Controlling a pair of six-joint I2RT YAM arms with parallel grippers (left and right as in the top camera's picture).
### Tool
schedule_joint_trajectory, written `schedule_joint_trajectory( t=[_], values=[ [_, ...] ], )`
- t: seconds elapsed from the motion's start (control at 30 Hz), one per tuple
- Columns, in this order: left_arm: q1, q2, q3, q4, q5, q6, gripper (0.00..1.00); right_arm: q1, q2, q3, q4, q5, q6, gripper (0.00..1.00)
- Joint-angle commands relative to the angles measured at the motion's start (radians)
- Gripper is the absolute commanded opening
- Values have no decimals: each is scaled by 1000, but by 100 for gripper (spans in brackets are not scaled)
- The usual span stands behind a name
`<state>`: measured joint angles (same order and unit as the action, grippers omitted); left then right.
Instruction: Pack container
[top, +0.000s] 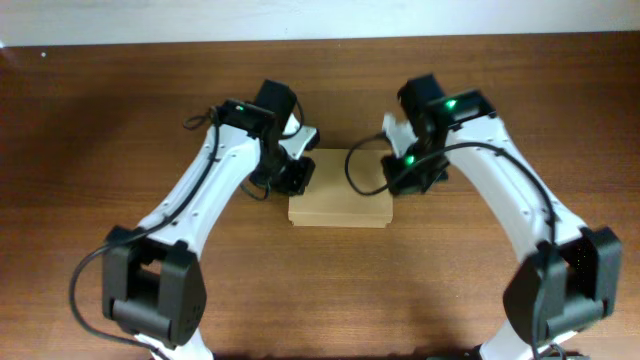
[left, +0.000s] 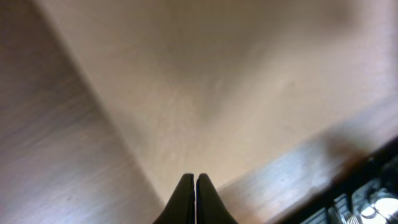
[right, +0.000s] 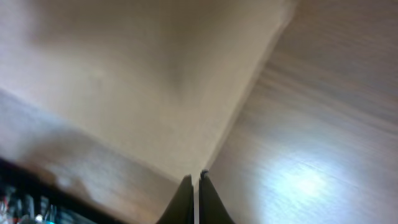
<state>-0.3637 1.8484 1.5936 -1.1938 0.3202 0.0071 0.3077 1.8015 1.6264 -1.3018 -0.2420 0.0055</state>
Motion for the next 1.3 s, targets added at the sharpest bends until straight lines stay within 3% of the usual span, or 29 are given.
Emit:
schedule_joint_trajectory(
  t=[0.0, 0.17, 0.43, 0.47, 0.5, 0.57, 0.6, 0.63, 0.67, 0.97, 1.27],
  values=[
    [25, -150, 185, -59, -59, 3, 3, 5, -133, 242, -83, 159, 41, 4],
    [33, -272, 373, -211, -316, 1, 8, 5, -215, 481, -232, 184, 58, 4],
    [33, -501, 424, -275, -428, 0, 8, 5, -406, 673, -377, 254, 82, 4],
    [33, -528, 424, -277, -457, 0, 13, 5, -446, 676, -372, 254, 82, 4],
    [33, -551, 424, -281, -482, 0, 22, 5, -476, 676, -365, 255, 81, 4],
    [33, -593, 424, -289, -513, 0, 52, 5, -538, 676, -351, 255, 81, 27],
    [33, -611, 424, -294, -513, 1, 83, 5, -564, 676, -346, 255, 81, 47],
    [33, -621, 424, -300, -512, 0, 99, 5, -585, 676, -343, 255, 81, 63],
    [33, -636, 424, -314, -512, 1, 99, 5, -617, 676, -338, 255, 81, 99],
    [33, -647, 424, -436, -512, 1, 99, 5, -698, 676, -341, 254, 81, 99],
    [33, -647, 424, -439, -512, 1, 99, 5, -698, 676, -341, 254, 81, 99]
  ],
)
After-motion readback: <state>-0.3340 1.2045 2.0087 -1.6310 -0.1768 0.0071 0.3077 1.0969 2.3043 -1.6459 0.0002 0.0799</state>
